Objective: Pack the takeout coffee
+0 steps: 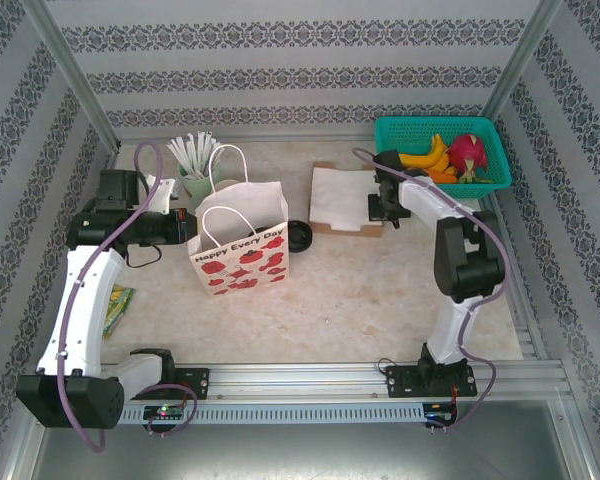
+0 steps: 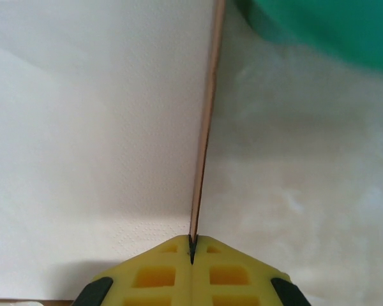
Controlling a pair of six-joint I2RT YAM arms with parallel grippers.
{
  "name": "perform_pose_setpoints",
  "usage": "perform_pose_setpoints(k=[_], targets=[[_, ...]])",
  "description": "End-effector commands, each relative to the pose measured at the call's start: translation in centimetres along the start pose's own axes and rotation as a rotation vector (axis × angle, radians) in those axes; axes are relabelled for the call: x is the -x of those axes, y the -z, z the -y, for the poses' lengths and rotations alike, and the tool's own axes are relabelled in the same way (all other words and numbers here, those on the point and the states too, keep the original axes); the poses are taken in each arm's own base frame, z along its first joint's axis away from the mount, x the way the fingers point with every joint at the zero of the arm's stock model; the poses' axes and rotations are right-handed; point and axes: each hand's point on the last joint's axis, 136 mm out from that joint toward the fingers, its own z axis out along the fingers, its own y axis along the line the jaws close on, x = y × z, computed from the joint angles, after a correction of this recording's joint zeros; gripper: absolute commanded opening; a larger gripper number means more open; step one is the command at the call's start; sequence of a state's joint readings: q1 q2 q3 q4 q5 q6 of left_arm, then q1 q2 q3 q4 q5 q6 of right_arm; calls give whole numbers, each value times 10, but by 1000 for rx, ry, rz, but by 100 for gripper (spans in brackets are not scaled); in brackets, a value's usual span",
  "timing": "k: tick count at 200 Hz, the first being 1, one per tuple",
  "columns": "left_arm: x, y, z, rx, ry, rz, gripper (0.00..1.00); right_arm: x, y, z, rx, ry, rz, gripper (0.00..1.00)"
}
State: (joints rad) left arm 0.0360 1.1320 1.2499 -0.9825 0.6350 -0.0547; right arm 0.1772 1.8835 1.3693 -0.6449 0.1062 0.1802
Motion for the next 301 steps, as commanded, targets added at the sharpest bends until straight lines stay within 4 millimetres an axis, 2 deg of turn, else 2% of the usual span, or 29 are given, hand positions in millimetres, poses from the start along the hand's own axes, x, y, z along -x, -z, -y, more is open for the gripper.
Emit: perform_pose_setpoints(k=[1,33,60,80,114,127,142,157,184,190,247,301], targets=[[5,-3,13,-50,-49,-7,0,-19,12,17,13,50,-11,0],[8,-9,20,-69,-70,-12,0,-41,16,47,9,-1,-50,0],[9,-17,24,-80,-96,-21,0,-50,21,52,13,-29,-50,0],[12,-21,20,-59,-116,-23,0,-51,26,51,23,-77,-40,6],[24,-25,6,12,-154,-9,0,-36,51,41,58,-160,48,30],[28,-26,-2,58,-147,-6,0,-32,61,39,52,-181,78,49],[32,-25,-6,86,-139,-1,0,-30,68,32,66,-186,94,62],[33,-22,-9,108,-143,9,0,-30,67,18,109,-154,82,73],[34,-12,-15,162,-162,25,0,-38,54,-15,191,-80,9,87],[35,-10,-16,172,-166,26,0,-39,49,-19,192,-71,-4,97],[40,8,-26,258,-215,41,0,-44,20,-45,175,13,-92,98],[38,1,-19,200,-190,17,3,-46,3,-57,160,34,-124,95]])
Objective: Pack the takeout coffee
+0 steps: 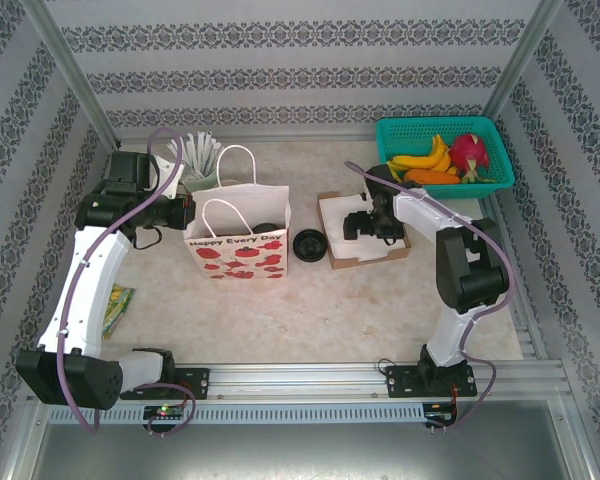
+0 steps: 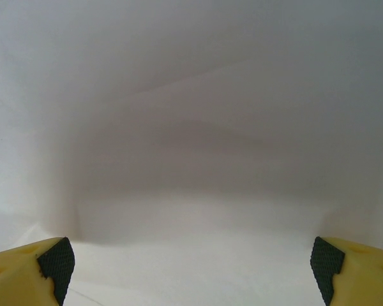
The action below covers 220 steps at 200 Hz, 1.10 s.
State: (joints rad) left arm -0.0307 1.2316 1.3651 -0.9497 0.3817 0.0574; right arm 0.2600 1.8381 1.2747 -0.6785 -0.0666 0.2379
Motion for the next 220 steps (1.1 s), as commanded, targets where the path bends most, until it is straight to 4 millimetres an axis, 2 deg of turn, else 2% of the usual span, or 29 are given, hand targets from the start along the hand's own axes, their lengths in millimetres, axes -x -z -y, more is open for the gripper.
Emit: perform_pose_setpoints(k=[1,21,46,71,98,121,165,206,220], targets=[[3,7,2,-14,-9,-2,3,4,-2,-3,-16,10,-5,95],[4,5,4,-28,-3,6,3,3,-8,-5,-18,17,-26,90],[4,4,7,-44,5,7,6,1,-14,-6,-10,24,-54,80],[6,8,7,-40,6,16,11,2,-12,-6,-15,16,-45,66],[9,15,9,-35,7,47,19,6,-3,-5,-20,14,-14,46],[12,21,7,-15,14,75,31,8,4,-4,-25,17,8,30],[15,28,9,-15,24,102,50,11,18,-3,-35,19,43,17],[19,33,14,-32,17,132,59,12,27,-2,-38,20,71,0],[21,35,15,-37,16,146,64,12,29,-1,-42,18,78,0]])
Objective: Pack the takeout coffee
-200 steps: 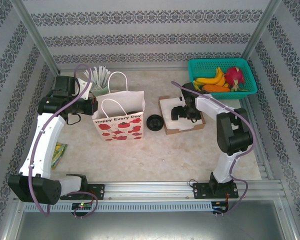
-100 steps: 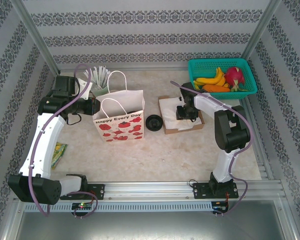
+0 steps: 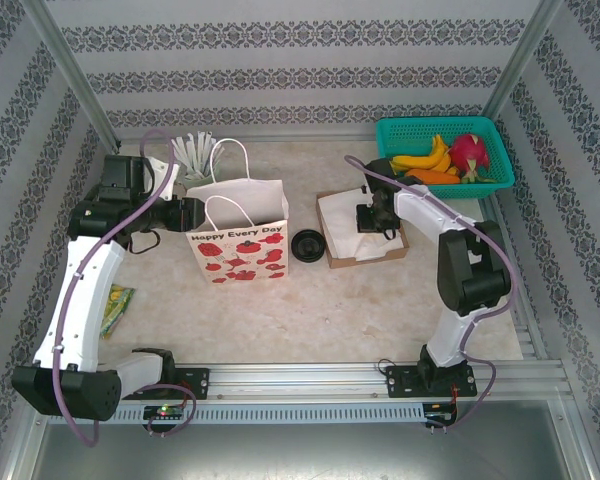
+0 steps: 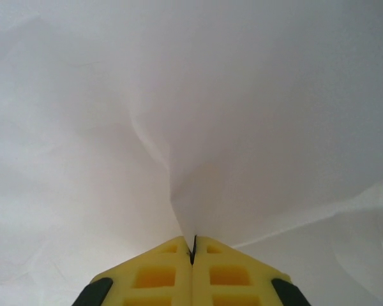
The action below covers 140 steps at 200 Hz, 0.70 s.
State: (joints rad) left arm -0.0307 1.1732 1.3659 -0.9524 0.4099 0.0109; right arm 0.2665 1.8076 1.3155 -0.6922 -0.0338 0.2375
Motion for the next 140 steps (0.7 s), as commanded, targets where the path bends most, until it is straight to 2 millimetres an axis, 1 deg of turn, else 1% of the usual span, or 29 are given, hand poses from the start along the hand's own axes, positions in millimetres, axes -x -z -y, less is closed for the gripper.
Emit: perform_pose_setpoints(k=[1,19,33,48,65,92,106,140], targets=[[19,16,6,-12,-13,92,64,-3,10,1,-26,9,15,0],[21,19,6,-11,-13,110,71,-2,13,2,-29,6,29,0],[23,22,7,-6,-12,128,78,-1,18,3,-31,0,46,0],[26,26,7,-1,-10,151,88,2,26,3,-26,-18,82,0],[29,31,10,-7,-8,179,100,8,39,3,8,-53,142,0],[32,37,17,-37,-17,209,100,16,58,6,52,-106,222,0],[33,39,18,-39,-21,218,100,17,63,9,59,-117,243,0],[36,47,23,-52,-37,254,100,21,70,7,88,-113,297,0]])
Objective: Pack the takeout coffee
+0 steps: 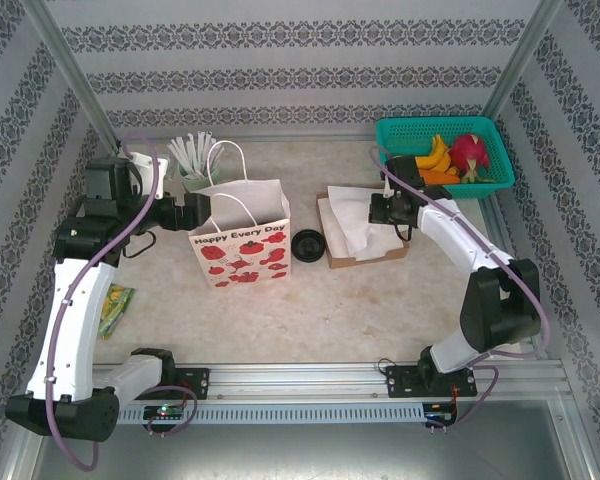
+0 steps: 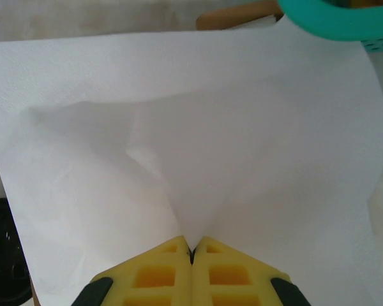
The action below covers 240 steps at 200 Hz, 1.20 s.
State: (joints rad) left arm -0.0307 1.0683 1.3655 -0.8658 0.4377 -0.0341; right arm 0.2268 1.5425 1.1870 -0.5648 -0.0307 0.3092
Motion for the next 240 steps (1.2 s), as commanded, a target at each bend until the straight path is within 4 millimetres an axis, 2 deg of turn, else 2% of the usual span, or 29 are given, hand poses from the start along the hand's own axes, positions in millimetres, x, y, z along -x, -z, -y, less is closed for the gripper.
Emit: perform_pose_setpoints(k=[1,30,72,97,123,140,164,203,240], targets=[[14,9,6,-23,-15,76,100,2,2,-3,35,-18,35,0],[16,14,8,-28,-28,100,100,-8,-5,-2,49,-1,-9,0],[15,13,9,-33,-27,98,100,-45,-33,-39,218,58,-206,0],[14,14,10,-37,-28,93,100,-46,-44,-43,229,43,-220,0],[13,15,10,-32,-31,91,100,-42,-46,-39,200,36,-216,0],[14,16,10,-29,-33,95,100,-32,-36,-40,210,24,-170,0],[15,17,10,-30,-35,98,100,-17,-11,-45,240,25,-93,0],[17,14,9,-32,-30,99,100,-14,14,-62,331,43,-69,0],[16,14,9,-33,-27,97,100,-1,41,-71,366,51,2,0]])
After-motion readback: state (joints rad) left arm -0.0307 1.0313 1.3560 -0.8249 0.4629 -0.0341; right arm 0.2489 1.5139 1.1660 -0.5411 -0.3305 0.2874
